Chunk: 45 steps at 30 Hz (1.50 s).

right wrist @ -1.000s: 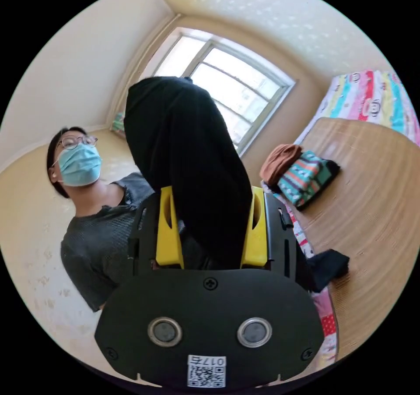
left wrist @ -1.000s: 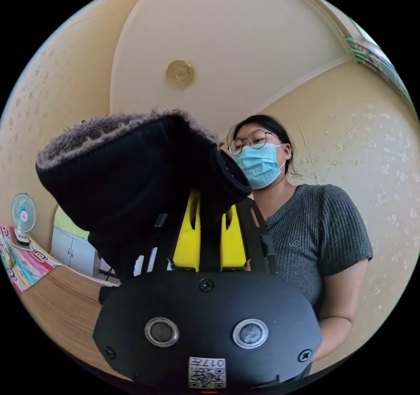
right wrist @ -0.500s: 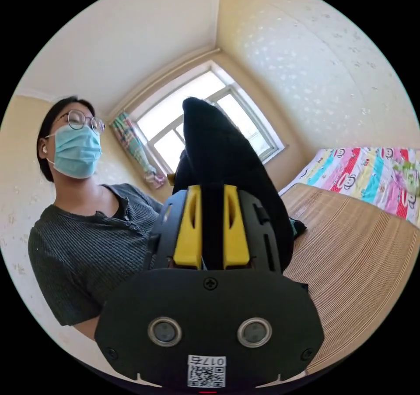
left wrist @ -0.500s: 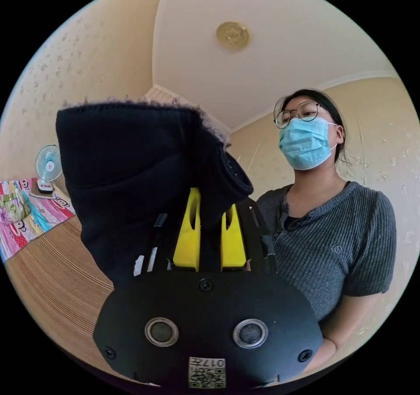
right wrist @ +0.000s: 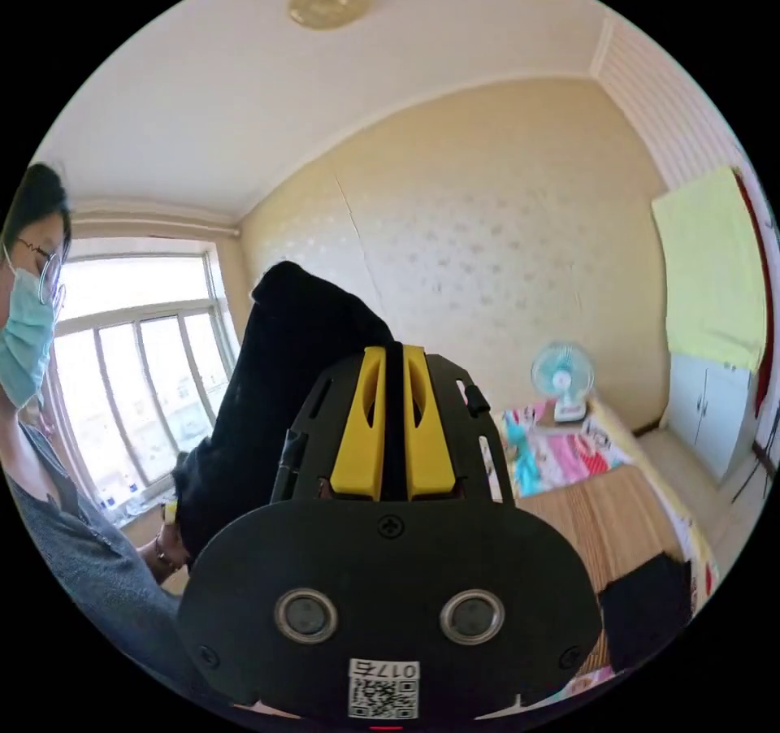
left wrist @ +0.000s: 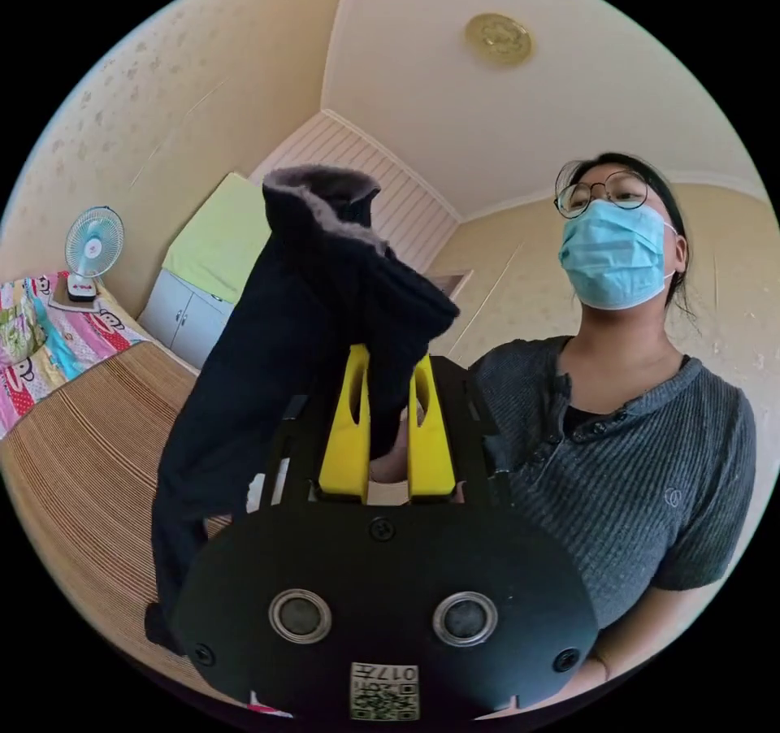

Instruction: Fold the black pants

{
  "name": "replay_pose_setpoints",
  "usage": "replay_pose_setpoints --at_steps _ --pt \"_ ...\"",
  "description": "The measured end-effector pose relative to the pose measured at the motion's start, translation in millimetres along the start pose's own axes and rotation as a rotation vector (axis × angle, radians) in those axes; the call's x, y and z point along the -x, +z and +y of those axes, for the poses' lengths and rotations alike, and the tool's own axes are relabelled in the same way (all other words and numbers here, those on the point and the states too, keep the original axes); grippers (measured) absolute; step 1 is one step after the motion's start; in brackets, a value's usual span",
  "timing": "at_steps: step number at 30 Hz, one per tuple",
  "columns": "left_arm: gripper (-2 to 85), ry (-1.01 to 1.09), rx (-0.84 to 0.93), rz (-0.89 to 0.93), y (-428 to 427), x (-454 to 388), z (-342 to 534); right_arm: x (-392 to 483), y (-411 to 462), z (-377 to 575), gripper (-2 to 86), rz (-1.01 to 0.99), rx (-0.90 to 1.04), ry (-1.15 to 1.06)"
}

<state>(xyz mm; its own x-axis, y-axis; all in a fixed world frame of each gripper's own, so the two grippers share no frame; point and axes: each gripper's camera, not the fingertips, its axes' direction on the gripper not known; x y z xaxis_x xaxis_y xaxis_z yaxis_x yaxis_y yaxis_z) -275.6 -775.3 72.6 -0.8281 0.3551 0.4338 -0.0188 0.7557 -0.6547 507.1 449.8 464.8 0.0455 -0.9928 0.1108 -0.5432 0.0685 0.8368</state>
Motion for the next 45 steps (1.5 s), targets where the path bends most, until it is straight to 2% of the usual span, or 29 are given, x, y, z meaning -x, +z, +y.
replay_pose_setpoints --at_steps 5,7,11,13,15,17,19,20,23,25,27,28,29,30,31,33,34,36,37,38,39,41,43,45 --pt "6.6 0.142 0.035 -0.226 -13 -56 -33 23 91 -53 3.2 -0.274 0.033 -0.118" --pt "6.7 0.165 0.008 -0.344 -35 -74 -39 36 147 -63 3.4 -0.365 0.132 -0.153" --pt "6.8 0.020 -0.065 -0.650 -116 -84 -23 67 315 -37 4.9 -0.561 0.499 -0.115" --pt "7.1 -0.130 -0.075 -0.802 -159 -75 2 83 394 4 6.7 -0.595 0.715 -0.100" --pt "7.9 -0.479 -0.121 -0.976 -228 -50 63 90 479 83 10.7 -0.545 1.011 -0.035" --pt "8.6 -0.746 -0.152 -1.038 -280 -30 127 79 514 149 11.8 -0.500 1.170 0.030" --pt "9.1 -1.000 -0.080 -1.136 -325 -16 192 55 527 213 11.4 -0.488 1.277 0.131" --pt "9.6 -1.141 0.012 -1.189 -347 -8 231 33 529 257 10.5 -0.499 1.361 0.221" --pt "9.9 -1.349 0.099 -1.048 -391 11 305 -39 503 370 8.0 -0.545 1.557 0.548" --pt "9.9 -1.432 0.107 -0.917 -412 25 334 -92 460 424 5.4 -0.552 1.563 0.786" --pt "10.3 -1.493 0.093 -0.767 -438 48 354 -165 379 481 2.8 -0.490 1.498 1.116" --pt "10.4 -1.500 0.092 -0.735 -444 55 356 -182 355 492 2.5 -0.457 1.468 1.199" --pt "10.4 -1.515 0.095 -0.684 -455 70 358 -214 303 509 2.0 -0.389 1.365 1.375" --pt "10.5 -1.534 0.111 -0.634 -465 87 357 -243 246 521 1.6 -0.334 1.185 1.561" --pt "10.5 -1.537 0.120 -0.610 -468 96 355 -255 216 525 1.5 -0.310 1.065 1.649" --pt "10.3 -1.537 0.160 -0.518 -479 135 343 -280 91 539 1.0 -0.197 0.476 1.903" --pt "10.2 -1.539 0.173 -0.498 -481 145 339 -280 63 541 0.9 -0.163 0.335 1.937" --pt "8.7 -1.565 0.241 -0.424 -485 185 330 -264 -32 545 0.7 -0.019 -0.115 1.968" --pt "8.1 -1.575 0.259 -0.406 -485 195 329 -258 -50 545 0.6 0.007 -0.200 1.946" --pt "3.9 -1.598 0.297 -0.375 -485 214 328 -248 -79 543 0.6 0.045 -0.336 1.887" --pt "1.4 -1.631 0.333 -0.345 -483 230 331 -238 -100 542 0.6 0.067 -0.418 1.837" --pt "0.4 -1.702 0.337 -0.280 -480 248 340 -227 -116 544 0.5 0.074 -0.440 1.814" --pt "-0.2 -1.791 0.244 -0.193 -477 257 355 -221 -119 550 0.6 0.064 -0.396 1.836" --pt "-0.5 -1.875 0.024 -0.096 -471 257 373 -223 -119 564 0.8 0.039 -0.446 1.968"
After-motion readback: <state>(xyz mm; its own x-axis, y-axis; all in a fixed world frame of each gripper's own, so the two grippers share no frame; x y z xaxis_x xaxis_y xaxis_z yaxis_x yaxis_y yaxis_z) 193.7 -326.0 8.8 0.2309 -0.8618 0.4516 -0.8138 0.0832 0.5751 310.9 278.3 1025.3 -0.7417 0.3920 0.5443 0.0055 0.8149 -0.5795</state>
